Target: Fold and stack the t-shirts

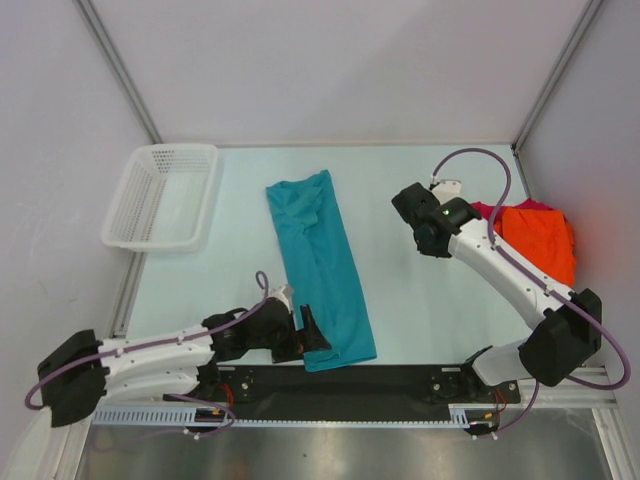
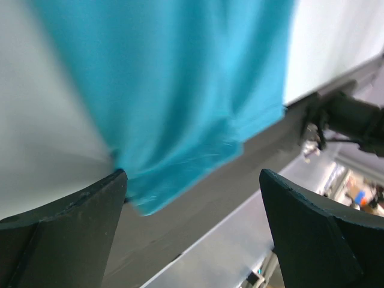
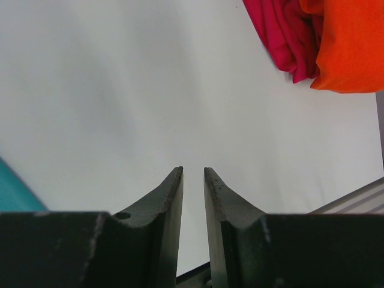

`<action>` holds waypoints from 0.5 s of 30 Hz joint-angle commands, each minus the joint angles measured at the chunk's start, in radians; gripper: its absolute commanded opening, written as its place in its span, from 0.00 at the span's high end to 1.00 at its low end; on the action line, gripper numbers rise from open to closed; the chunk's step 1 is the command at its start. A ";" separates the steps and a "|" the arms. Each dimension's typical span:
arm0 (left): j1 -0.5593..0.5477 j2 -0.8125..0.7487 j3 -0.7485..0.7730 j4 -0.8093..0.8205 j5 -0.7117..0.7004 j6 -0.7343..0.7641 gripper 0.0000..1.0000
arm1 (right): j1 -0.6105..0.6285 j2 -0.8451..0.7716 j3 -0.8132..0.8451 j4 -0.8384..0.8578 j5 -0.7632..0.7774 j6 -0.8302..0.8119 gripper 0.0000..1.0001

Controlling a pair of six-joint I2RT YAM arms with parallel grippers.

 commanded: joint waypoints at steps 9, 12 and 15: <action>0.104 -0.109 0.055 -0.455 -0.100 0.120 0.00 | 0.055 0.200 0.115 0.152 -0.051 -0.067 0.74; 0.106 -0.114 0.108 -0.486 -0.144 0.131 0.00 | 0.070 0.341 0.252 0.166 -0.085 -0.109 0.73; 0.136 -0.172 0.117 -0.540 -0.147 0.139 0.00 | 0.068 0.500 0.444 0.169 -0.145 -0.159 0.73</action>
